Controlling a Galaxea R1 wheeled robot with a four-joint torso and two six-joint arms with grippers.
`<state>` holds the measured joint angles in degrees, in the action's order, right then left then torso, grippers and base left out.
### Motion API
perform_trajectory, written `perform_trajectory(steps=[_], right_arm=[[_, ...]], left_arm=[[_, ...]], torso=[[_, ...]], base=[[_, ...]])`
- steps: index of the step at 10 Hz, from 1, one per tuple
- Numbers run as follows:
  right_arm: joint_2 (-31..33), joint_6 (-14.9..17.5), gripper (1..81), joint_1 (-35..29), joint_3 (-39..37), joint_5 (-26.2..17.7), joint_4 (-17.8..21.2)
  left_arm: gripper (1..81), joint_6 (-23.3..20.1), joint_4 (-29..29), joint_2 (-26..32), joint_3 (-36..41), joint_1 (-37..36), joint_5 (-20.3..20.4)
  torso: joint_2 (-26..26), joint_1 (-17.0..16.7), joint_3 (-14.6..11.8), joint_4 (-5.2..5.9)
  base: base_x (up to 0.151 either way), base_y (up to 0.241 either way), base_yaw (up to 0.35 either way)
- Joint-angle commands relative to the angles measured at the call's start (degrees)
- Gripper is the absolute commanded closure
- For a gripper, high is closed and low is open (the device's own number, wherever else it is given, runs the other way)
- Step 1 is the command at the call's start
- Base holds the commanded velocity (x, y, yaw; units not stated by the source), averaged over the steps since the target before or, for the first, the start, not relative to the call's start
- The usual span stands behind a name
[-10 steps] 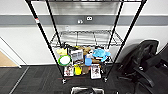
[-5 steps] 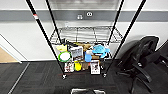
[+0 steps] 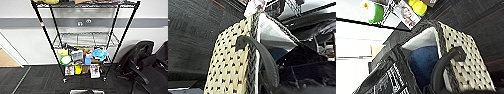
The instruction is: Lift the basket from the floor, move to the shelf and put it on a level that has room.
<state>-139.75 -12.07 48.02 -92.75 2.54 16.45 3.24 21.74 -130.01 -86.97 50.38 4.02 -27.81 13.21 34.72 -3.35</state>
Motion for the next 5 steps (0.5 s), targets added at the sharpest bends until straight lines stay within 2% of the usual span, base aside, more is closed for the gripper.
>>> perform_trajectory(steps=[1,3,4,5], right_arm=[[1.1,-0.1,81.1,-5.0,2.2,-2.1,-0.3],[0.3,-0.1,81.1,-4.8,0.7,-2.2,-0.2],[0.2,-0.1,81.1,-4.5,0.7,-2.2,-0.3],[0.1,-0.1,81.1,-4.4,0.6,-2.1,-0.3]], left_arm=[[81.1,0.4,0.8,1.4,2.2,-4.6,-2.6],[81.1,0.4,0.8,1.2,2.0,-4.5,-2.6],[81.1,0.4,0.8,1.1,1.7,-4.4,-2.6],[81.1,0.4,0.9,1.0,1.4,-4.3,-2.5]], torso=[[5.5,-3.6,-5.5,0.00],[9.5,-6.2,-9.6,0.00],[11.3,-7.4,-10.8,0.00],[13.4,-8.8,-7.7,0.00]], base=[[0.000,0.000,0.000],[0.000,0.000,0.000],[0.000,0.000,0.000],[0.000,0.000,0.000]])
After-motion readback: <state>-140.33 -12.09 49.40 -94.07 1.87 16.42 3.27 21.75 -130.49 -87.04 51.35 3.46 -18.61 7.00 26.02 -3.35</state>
